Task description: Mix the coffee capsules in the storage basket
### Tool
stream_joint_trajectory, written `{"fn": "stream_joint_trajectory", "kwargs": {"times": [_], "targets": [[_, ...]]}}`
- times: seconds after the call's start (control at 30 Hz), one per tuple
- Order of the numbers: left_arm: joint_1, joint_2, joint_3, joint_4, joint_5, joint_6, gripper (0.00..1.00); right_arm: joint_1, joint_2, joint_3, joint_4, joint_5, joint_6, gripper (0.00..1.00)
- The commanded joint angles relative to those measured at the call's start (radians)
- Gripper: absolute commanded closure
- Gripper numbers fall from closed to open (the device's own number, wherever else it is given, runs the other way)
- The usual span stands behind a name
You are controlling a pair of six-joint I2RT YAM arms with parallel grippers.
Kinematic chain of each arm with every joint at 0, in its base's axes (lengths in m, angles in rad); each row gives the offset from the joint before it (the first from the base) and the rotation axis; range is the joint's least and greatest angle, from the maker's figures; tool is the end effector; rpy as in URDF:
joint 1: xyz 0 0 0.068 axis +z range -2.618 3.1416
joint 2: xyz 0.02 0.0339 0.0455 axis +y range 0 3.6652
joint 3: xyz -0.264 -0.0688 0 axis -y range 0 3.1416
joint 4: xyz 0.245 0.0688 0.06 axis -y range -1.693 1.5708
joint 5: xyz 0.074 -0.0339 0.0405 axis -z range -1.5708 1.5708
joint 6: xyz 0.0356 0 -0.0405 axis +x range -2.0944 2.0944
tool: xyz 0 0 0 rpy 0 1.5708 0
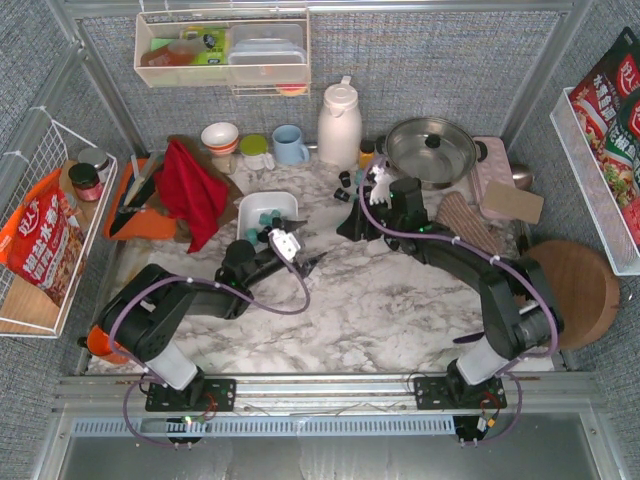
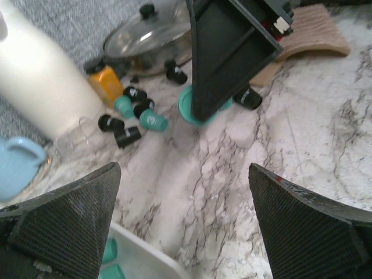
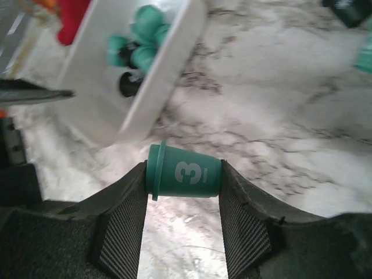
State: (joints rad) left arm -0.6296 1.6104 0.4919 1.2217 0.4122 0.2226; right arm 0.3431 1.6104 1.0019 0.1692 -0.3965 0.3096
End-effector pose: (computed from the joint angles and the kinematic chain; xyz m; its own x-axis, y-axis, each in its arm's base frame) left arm 0.2321 -0.1867 0.1941 0.2714 0.0525 -0.9610 0.8220 0.5068 0.2598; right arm 0.3367 0.1349 0.2410 -0.5763 0.0926 -0.8120 -0.4870 0.7590 0.4322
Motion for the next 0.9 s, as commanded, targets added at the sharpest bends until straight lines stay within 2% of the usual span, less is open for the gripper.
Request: {"fn": "stream_joint_trajectory", "kwargs": {"times": [0.0, 0.3, 0.4, 0.6, 0.87], "targets": [[-0.018, 0.032, -0.032, 0.289, 0.062, 0.038, 0.01, 0.020, -0.073, -0.088, 0.266, -0.202, 0.057, 0.82], [-0.050, 0.055, -0.060, 0.415, 0.045, 0.042, 0.01, 0.078, -0.139, -0.143, 0.334, -0.311, 0.050, 0.82], [-0.054, 0.047, -0.059, 0.408, 0.029, 0.055, 0.01, 0.089, -0.137, -0.144, 0.338, -0.336, 0.048, 0.82], [-0.060, 0.037, -0.059, 0.393, 0.035, 0.074, 0.11, 0.106, -0.132, -0.127, 0.317, -0.362, 0.042, 0.81], [-0.071, 0.046, -0.058, 0.393, 0.045, 0.094, 0.19, 0.121, -0.135, -0.119, 0.289, -0.366, 0.026, 0.80]]}}
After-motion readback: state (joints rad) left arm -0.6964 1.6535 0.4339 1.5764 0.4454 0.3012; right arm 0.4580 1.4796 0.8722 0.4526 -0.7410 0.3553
